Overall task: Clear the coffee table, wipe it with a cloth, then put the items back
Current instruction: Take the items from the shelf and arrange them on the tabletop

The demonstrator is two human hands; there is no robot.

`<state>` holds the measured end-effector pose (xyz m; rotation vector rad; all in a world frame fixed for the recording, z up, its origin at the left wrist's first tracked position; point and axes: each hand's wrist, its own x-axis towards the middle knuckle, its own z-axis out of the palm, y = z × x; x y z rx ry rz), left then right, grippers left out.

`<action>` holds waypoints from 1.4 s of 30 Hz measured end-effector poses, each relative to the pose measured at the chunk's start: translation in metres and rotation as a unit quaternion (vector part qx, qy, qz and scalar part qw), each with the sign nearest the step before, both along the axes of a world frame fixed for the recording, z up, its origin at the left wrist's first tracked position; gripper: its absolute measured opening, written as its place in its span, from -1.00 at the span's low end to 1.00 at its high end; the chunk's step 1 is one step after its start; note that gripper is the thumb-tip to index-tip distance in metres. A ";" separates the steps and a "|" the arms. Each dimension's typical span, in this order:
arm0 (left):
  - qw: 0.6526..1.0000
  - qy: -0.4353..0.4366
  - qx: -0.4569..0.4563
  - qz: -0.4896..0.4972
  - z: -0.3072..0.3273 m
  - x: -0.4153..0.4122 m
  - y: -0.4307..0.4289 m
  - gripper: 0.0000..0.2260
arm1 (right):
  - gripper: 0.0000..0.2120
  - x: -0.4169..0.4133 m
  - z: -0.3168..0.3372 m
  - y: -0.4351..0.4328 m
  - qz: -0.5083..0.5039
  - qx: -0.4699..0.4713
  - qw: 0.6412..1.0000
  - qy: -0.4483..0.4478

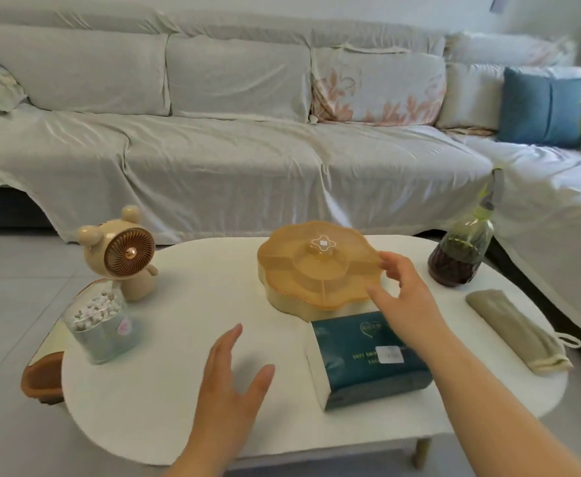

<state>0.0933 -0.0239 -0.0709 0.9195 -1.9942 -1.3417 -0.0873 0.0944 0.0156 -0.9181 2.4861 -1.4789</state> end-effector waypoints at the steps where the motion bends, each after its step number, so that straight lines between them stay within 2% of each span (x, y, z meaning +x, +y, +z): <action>1: 0.999 -0.007 0.027 -0.040 -0.001 -0.009 0.011 -0.46 | -0.56 -0.006 -0.006 0.013 -0.024 -0.002 1.000 -0.008; 4: 0.989 -0.013 0.084 -0.119 -0.007 -0.027 0.036 -0.38 | -0.58 -0.022 -0.025 0.040 -0.057 0.014 0.994 -0.094; 8: 0.979 -0.040 0.124 -0.159 -0.012 -0.041 0.051 -0.19 | -0.55 -0.026 -0.040 0.057 0.043 -0.003 0.956 -0.291; 10: 0.979 -0.047 0.122 -0.155 -0.011 -0.046 0.053 -0.14 | -0.46 -0.029 -0.048 0.063 0.094 0.011 0.946 -0.310; 12: 0.980 -0.041 0.127 -0.145 -0.011 -0.052 0.054 -0.14 | -0.29 -0.036 -0.052 0.070 0.152 0.042 0.942 -0.295; 15: 0.982 -0.010 0.124 -0.143 -0.012 -0.061 0.051 -0.21 | -0.06 -0.045 -0.049 0.080 0.227 0.148 0.934 -0.232; 18: 0.983 -0.003 0.093 -0.159 -0.011 -0.067 0.044 -0.31 | -0.02 -0.053 -0.046 0.086 0.248 0.239 0.934 -0.092; 20: 0.980 -0.010 0.089 -0.175 -0.009 -0.073 0.040 -0.37 | -0.11 -0.054 -0.047 0.086 0.246 0.236 0.940 -0.034; 23: 0.976 -0.018 0.092 -0.194 -0.006 -0.081 0.036 -0.42 | -0.30 -0.049 -0.055 0.085 0.211 0.135 0.965 -0.076; 27: 0.975 -0.008 0.081 -0.205 0.002 -0.093 0.039 -0.47 | -0.32 -0.047 -0.060 0.100 0.155 0.035 0.984 -0.075; 30: 0.983 -0.011 -0.017 -0.180 0.014 -0.106 0.039 -0.57 | -0.32 -0.057 -0.052 0.117 0.096 -0.036 0.991 -0.090; 32: 0.987 0.012 -0.113 -0.118 0.020 -0.116 0.030 -0.66 | -0.33 -0.065 -0.043 0.124 0.035 -0.068 0.994 -0.073; 33: 0.986 0.010 -0.147 -0.080 0.021 -0.122 0.024 -0.69 | -0.35 -0.070 -0.040 0.124 -0.006 -0.074 0.996 -0.047; 36: 0.976 -0.063 -0.209 -0.014 0.026 -0.142 0.004 -0.58 | -0.34 -0.082 -0.037 0.114 -0.143 -0.060 0.988 0.023; 42: 0.937 -0.176 -0.291 -0.082 0.047 -0.206 -0.033 -0.46 | -0.25 -0.091 -0.056 0.076 -0.259 -0.037 0.965 0.025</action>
